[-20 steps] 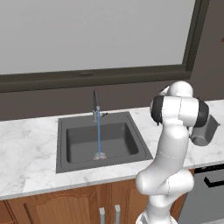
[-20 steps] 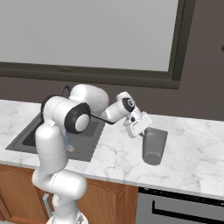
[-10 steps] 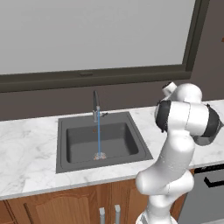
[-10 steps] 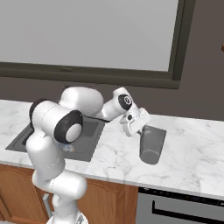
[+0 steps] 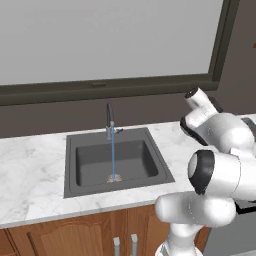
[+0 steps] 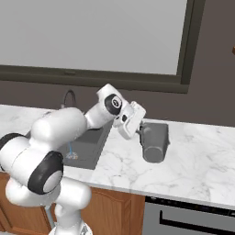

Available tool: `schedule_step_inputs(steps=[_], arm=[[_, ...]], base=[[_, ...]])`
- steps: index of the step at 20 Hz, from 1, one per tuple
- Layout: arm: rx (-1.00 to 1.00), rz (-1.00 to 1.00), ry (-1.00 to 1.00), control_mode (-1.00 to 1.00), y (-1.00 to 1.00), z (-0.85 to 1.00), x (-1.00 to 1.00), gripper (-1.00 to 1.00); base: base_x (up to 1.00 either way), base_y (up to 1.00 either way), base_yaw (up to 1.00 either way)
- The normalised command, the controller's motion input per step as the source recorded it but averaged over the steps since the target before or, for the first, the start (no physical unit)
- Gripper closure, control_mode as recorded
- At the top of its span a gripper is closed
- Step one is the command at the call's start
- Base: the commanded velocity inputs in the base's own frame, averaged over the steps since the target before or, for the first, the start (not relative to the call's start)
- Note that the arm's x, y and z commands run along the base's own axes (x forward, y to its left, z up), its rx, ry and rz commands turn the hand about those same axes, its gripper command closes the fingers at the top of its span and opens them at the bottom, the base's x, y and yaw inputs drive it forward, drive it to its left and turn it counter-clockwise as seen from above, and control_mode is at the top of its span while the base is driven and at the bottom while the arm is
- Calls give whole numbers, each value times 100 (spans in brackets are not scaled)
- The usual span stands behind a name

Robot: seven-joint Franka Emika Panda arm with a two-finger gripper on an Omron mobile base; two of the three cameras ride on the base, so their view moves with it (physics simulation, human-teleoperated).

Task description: Turn on the sink faucet and place the jug under the water for a few seconds to fill it up.

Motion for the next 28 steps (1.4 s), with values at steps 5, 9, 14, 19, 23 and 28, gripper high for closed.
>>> schedule_step_inputs(steps=[5, 9, 14, 19, 23, 28], arm=[[-8, 47, 0, -100, 79, 71, -29, 100], [-1, 58, 13, -100, 93, 57, -3, 100], [0, 65, 27, -100, 78, 55, 0, 100], [0, 71, 34, -100, 32, 50, 22, 100], [3, 79, 38, -100, 0, 20, 21, 100], [14, 82, 31, -100, 0, 0, 12, 100]], base=[[0, 0, 0], [0, 0, 0], [0, 0, 0], [0, 0, 0], [0, 0, 0], [0, 0, 0]])
